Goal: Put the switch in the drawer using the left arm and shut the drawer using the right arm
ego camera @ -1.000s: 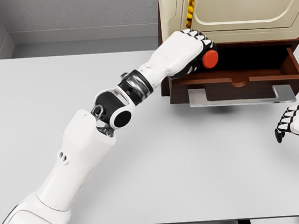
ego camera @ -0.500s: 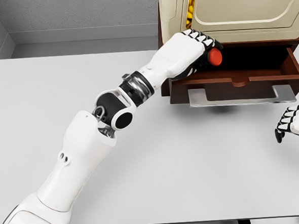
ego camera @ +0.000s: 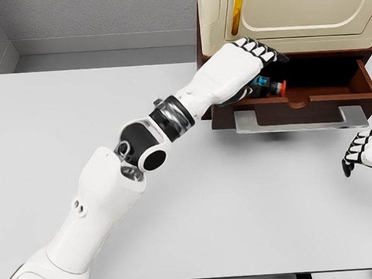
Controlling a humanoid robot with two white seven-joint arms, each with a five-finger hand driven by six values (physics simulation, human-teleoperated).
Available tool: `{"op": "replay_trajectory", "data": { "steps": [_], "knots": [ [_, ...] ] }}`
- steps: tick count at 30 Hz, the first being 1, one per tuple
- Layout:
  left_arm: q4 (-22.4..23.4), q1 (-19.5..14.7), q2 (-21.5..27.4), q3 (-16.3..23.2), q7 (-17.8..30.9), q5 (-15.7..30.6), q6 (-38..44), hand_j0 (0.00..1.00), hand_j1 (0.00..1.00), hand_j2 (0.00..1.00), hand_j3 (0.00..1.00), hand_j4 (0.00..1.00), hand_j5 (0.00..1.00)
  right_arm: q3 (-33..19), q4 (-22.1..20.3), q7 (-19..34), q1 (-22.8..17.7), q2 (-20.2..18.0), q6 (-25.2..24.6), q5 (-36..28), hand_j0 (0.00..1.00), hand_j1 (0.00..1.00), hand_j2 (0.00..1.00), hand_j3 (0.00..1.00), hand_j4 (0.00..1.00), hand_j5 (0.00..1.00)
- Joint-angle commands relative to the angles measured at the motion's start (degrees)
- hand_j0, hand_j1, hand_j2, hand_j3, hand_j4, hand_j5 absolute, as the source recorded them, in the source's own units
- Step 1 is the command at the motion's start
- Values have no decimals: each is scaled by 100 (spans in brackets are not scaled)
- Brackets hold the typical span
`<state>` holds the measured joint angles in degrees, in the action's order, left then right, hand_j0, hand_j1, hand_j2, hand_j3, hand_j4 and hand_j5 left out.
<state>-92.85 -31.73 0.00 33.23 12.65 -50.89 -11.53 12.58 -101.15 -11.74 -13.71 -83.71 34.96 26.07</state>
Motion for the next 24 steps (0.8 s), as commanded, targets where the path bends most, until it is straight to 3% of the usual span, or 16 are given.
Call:
{"op": "replay_trajectory", "data": {
  "steps": [1, 6, 8, 11, 13, 16, 17, 19, 22, 24],
  "knots": [
    [-339, 9, 0, -36, 0, 44, -7, 76, 76, 76, 76, 76, 76, -10, -1, -4, 0, -14, 4, -40, 34, 34, 34, 34, 34, 34],
    [-1034, 325, 571, -194, -8, 149, -25, 85, 85, 85, 85, 85, 85, -19, 8, -4, 9, -5, 4, -49, 34, 34, 34, 34, 34, 34],
    [-1043, 466, 800, -598, -8, 404, -446, 100, 100, 100, 100, 100, 100, -19, -1, -4, 9, 4, 4, -58, 34, 34, 34, 34, 34, 34],
    [-1034, 668, 1160, -1565, -8, 1124, -2027, 100, 100, 100, 100, 100, 100, -19, 17, -13, 35, 48, 4, -93, 34, 34, 34, 34, 34, 34],
    [-1034, 923, 1608, -2286, -8, 2205, -2347, 100, 100, 100, 100, 100, 100, -19, 17, -22, 88, 110, 4, -110, 34, 34, 34, 34, 34, 34],
    [-1034, 1591, 2619, -2813, 0, 4094, -2347, 100, 100, 100, 100, 100, 100, -19, 17, -57, 219, 206, 4, -119, 34, 34, 34, 34, 34, 34],
    [-1034, 1644, 2873, -2875, 0, 4349, -2347, 100, 100, 100, 100, 100, 100, -19, 17, -57, 254, 215, 4, -128, 33, 33, 33, 33, 33, 33],
    [-981, 2171, 3550, -3033, 9, 5185, -2347, 100, 100, 100, 100, 100, 100, -19, 25, -57, 281, 241, 4, -180, 33, 33, 33, 33, 33, 33],
    [-542, 2874, 3920, -3051, 44, 5168, -2347, 100, 100, 100, 100, 100, 100, -19, 34, -66, 351, 241, 4, -251, 33, 33, 33, 33, 33, 33],
    [-155, 3234, 3956, -3033, 509, 5080, -2347, 100, 100, 100, 100, 100, 100, -28, 43, -66, 386, 241, 4, -348, 33, 33, 33, 33, 33, 33]
  ]
}}
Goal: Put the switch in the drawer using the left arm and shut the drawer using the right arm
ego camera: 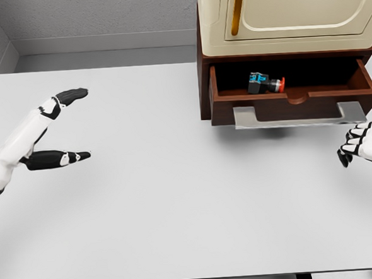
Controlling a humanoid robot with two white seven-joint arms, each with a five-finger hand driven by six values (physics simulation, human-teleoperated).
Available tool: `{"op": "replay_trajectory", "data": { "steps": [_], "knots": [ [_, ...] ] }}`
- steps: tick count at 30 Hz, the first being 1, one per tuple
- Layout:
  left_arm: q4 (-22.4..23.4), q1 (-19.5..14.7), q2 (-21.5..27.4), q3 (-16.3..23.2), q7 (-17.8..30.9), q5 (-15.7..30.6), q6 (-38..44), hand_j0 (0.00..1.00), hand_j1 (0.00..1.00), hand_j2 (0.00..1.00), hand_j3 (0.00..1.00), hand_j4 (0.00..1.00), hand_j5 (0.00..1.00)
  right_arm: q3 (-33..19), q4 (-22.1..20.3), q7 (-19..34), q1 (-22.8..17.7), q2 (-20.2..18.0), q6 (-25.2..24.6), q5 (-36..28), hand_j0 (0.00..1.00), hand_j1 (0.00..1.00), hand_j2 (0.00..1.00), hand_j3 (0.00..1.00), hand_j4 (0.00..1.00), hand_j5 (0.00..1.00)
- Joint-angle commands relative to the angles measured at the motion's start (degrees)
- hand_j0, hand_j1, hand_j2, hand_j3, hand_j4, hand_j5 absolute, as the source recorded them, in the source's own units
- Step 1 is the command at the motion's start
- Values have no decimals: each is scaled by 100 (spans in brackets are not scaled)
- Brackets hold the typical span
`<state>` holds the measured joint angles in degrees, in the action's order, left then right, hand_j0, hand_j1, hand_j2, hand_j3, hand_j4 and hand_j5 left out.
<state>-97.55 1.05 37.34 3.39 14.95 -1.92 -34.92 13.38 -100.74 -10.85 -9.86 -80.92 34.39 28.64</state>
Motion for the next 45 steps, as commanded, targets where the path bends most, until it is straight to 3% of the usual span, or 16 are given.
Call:
{"op": "replay_trajectory", "data": {
  "steps": [1, 3, 4, 7, 20, 30, 38, 41, 45],
  "knots": [
    [412, 0, 178, -137, 351, -27, -8, 100, 100, 100, 100, 100, 100, -99, 20, -145, 2, -38, 61, -658, 33, 33, 33, 33, 33, 33],
    [1027, 0, 108, -366, 351, -528, -8, 100, 100, 100, 100, 100, 100, -99, 37, -145, 81, -38, 61, -746, 33, 33, 33, 33, 33, 33],
    [1229, 0, 72, -366, 377, -528, -8, 100, 100, 100, 100, 100, 100, -99, 29, -145, 90, -38, 61, -755, 33, 33, 33, 33, 33, 33],
    [1265, -35, -139, -401, 816, -432, -8, 100, 100, 100, 100, 100, 100, -99, 11, -145, 178, -29, 61, -851, 33, 33, 33, 33, 33, 33],
    [1203, 9, -332, -489, 852, -405, -8, 100, 100, 100, 100, 100, 100, -99, 46, -136, 652, 164, 61, -1212, 34, 34, 34, 34, 34, 34],
    [1045, 53, -438, -498, 957, -414, -8, 100, 100, 100, 100, 100, 100, -73, 169, -119, 644, 68, 61, -1185, 34, 34, 34, 34, 34, 34],
    [1010, 53, -464, -498, 983, -414, -8, 100, 100, 100, 100, 100, 100, -73, 793, -92, 617, -64, 61, -1115, 33, 33, 33, 33, 33, 33],
    [1045, 53, -464, -533, 983, -405, -8, 100, 100, 100, 100, 100, 100, -46, 723, -92, 573, -117, 61, -992, 31, 31, 31, 31, 31, 31],
    [1063, 53, -455, -577, 983, -405, -8, 100, 100, 100, 100, 100, 100, 33, 319, -84, 556, -47, 61, -913, 30, 30, 30, 30, 30, 30]
  ]
}}
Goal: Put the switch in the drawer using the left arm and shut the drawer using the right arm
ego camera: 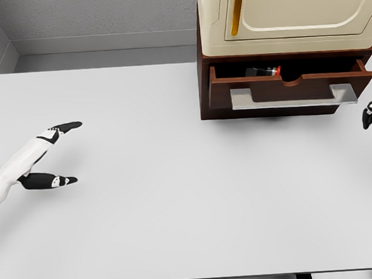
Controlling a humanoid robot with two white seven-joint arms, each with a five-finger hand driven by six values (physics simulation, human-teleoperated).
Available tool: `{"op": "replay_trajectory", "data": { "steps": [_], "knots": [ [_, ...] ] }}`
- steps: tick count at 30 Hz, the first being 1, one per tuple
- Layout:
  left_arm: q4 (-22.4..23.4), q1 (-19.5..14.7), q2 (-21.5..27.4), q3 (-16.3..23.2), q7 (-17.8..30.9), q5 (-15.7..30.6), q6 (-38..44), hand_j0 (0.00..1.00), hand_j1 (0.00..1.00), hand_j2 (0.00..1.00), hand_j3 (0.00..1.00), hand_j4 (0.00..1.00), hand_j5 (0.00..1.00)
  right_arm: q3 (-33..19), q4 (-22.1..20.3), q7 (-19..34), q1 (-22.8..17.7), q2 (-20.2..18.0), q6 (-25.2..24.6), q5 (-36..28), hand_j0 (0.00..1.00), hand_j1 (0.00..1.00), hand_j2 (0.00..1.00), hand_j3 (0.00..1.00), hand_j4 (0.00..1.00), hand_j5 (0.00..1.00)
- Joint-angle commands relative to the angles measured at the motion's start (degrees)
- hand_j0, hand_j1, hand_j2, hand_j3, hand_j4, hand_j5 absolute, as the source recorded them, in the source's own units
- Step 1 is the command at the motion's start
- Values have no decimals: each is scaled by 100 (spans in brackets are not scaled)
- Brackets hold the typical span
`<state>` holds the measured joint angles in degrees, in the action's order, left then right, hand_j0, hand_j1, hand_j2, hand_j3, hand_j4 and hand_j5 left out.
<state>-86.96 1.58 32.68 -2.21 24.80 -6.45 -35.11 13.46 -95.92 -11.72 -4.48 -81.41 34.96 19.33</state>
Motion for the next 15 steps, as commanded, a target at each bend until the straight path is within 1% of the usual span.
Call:
{"op": "replay_trajectory", "data": {
  "steps": [1, 3, 5, 8, 10, 13, 15],
  "knots": [
    [12, 0, 2, -16, -1, 47, 11, 100, 100, 100, 100, 100, 100, 130, -278, 3, 0, 11, 4, 18, 31, 31, 31, 31, 31, 31],
    [21, 35, 2, -16, -1, 47, 11, 100, 100, 100, 100, 100, 100, 280, -481, 3, 0, 38, 4, 71, 30, 30, 30, 30, 30, 30],
    [30, 44, 2, -113, -1, 47, 11, 100, 100, 100, 100, 100, 100, 341, -498, 3, -9, 55, 4, 115, 30, 30, 30, 30, 30, 30],
    [21, 105, 2, -122, -1, 47, 11, 100, 100, 100, 100, 100, 100, 350, -525, 12, -18, 73, 4, 141, 29, 29, 29, 29, 29, 29],
    [30, 105, 2, -139, -1, 47, 11, 100, 100, 100, 100, 100, 100, 359, -525, 12, -18, 204, 4, 194, 30, 30, 30, 30, 30, 30],
    [30, 105, 2, -148, -1, 47, 11, 100, 100, 100, 100, 100, 100, 359, -533, 12, 0, 556, 4, 229, 30, 30, 30, 30, 30, 30],
    [30, 114, 2, -148, -1, 47, 11, 100, 100, 100, 100, 100, 100, 368, -533, 12, 9, 688, 4, 229, 29, 29, 29, 29, 29, 29]
  ]
}}
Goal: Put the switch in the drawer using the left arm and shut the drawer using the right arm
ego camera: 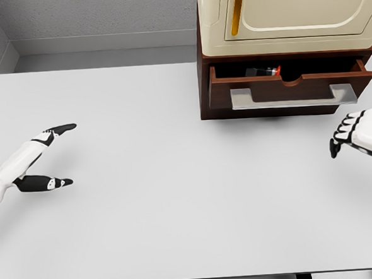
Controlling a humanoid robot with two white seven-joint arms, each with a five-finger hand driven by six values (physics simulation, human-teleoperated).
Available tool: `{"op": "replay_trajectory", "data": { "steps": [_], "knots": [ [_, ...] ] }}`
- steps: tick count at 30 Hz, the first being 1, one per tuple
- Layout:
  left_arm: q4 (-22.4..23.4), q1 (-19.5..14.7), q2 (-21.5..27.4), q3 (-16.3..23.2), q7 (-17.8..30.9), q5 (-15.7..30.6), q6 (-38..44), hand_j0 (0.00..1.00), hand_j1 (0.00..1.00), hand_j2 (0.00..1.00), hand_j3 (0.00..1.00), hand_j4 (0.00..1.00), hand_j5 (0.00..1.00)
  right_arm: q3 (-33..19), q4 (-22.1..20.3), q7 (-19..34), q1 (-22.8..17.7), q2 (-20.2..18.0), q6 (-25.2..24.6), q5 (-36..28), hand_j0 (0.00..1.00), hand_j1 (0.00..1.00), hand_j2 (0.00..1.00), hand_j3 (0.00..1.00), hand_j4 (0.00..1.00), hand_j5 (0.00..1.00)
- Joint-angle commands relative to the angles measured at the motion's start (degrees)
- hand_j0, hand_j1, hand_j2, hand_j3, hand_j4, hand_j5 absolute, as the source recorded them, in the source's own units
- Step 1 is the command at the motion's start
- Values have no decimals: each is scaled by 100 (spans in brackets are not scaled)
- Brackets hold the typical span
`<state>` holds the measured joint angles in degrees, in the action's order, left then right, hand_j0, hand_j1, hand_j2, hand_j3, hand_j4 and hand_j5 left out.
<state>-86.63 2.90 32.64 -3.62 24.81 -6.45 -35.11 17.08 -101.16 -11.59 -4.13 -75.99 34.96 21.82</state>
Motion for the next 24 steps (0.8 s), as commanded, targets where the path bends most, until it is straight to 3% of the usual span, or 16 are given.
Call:
{"op": "replay_trajectory", "data": {
  "steps": [1, 6, 16, 24],
  "knots": [
    [-3, 9, 5, -7, -2, 47, 11, 100, 100, 100, 100, 100, 100, 6, -9, -10, 0, 225, 4, -20, 29, 29, 29, 29, 29, 29],
    [-12, 26, -4, -59, -2, 47, 11, 100, 100, 100, 100, 100, 100, 6, -9, -19, 141, 524, 4, -47, 30, 30, 30, 30, 30, 30],
    [-12, 35, -12, -59, -2, 56, 11, 100, 100, 100, 100, 100, 100, 6, 0, -36, 457, 796, 4, -82, 28, 28, 28, 28, 28, 28],
    [-12, 35, -65, -68, -2, 47, 11, 100, 100, 100, 100, 100, 100, 137, 0, -19, 457, 884, 4, 32, 29, 29, 29, 29, 29, 29]
  ]
}}
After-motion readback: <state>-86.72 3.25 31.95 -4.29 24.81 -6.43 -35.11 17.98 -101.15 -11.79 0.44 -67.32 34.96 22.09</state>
